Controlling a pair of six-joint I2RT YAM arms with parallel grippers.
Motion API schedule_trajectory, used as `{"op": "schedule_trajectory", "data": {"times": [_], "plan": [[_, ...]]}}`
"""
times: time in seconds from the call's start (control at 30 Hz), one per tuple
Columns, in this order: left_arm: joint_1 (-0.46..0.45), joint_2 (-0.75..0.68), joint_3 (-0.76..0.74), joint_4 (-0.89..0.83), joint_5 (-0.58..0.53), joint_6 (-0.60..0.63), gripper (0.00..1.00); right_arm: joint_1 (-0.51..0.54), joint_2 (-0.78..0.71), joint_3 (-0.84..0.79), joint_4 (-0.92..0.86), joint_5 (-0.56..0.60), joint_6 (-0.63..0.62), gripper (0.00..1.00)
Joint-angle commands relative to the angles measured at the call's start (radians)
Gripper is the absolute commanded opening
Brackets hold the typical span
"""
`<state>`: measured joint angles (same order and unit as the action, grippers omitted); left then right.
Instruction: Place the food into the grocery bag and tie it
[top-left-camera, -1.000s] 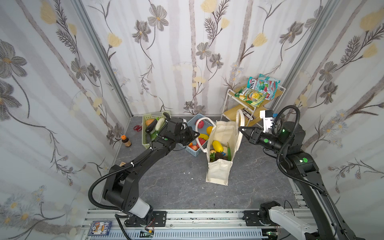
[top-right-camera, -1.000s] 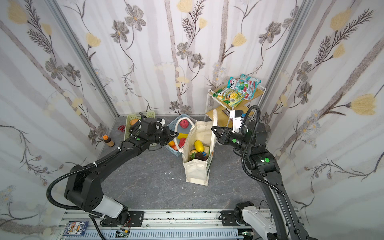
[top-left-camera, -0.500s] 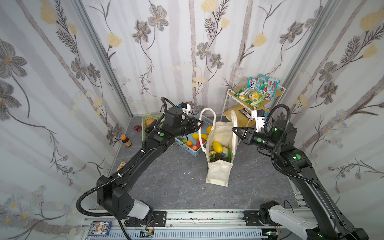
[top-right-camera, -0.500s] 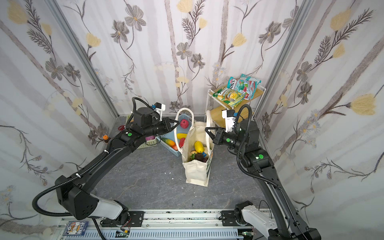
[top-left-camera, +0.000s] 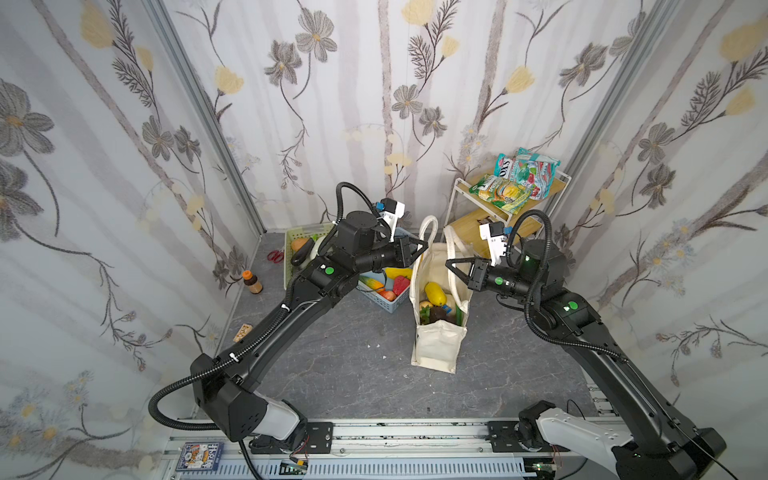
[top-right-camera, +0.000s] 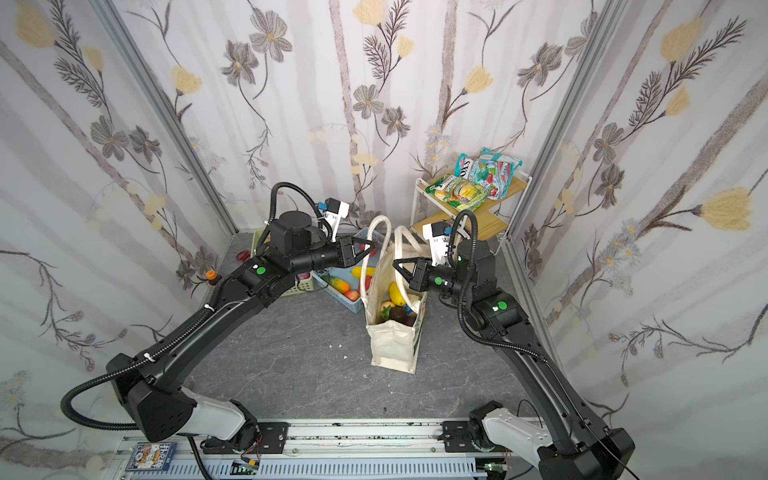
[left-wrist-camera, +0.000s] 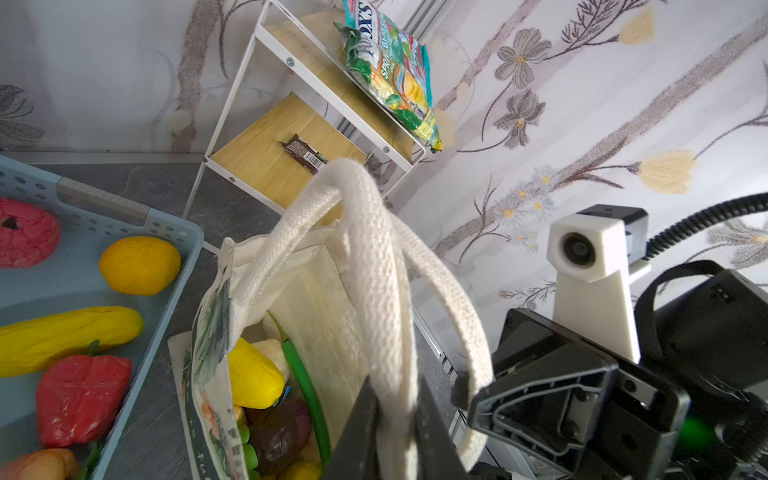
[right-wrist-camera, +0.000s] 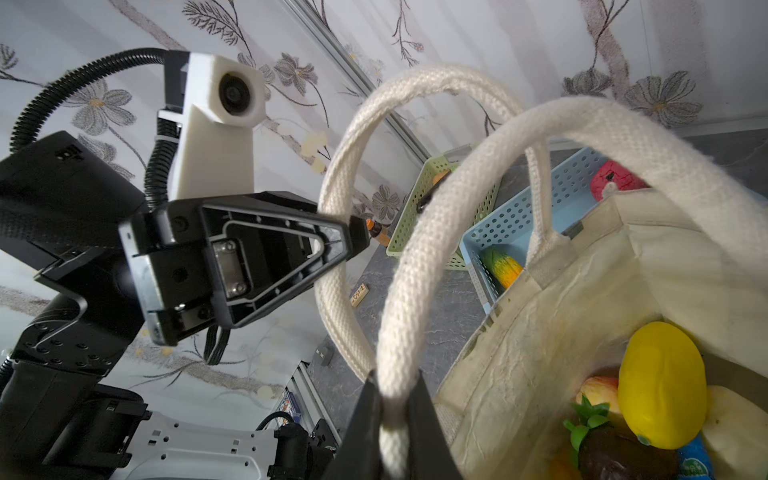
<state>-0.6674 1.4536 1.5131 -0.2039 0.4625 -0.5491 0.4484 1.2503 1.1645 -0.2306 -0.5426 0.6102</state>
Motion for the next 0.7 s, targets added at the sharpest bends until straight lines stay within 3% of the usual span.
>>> {"op": "schedule_trajectory", "data": {"times": [0.0, 0.43, 0.67], "plan": [[-0.009, -0.004, 0.013, 0.014, 0.013, 0.028, 0.16, 0.017, 0.021, -0.003, 0.063, 0.012, 0.003, 0.11], [-0.073, 0.052, 0.087, -0.060, 0.094, 0.078, 0.17, 0.045, 0.070, -0.075, 0.179, 0.021, -0.032, 0.11], [-0.091, 0.065, 0.108, -0.087, 0.102, 0.077, 0.22, 0.073, 0.077, -0.141, 0.373, -0.014, -0.037, 0.12]]}}
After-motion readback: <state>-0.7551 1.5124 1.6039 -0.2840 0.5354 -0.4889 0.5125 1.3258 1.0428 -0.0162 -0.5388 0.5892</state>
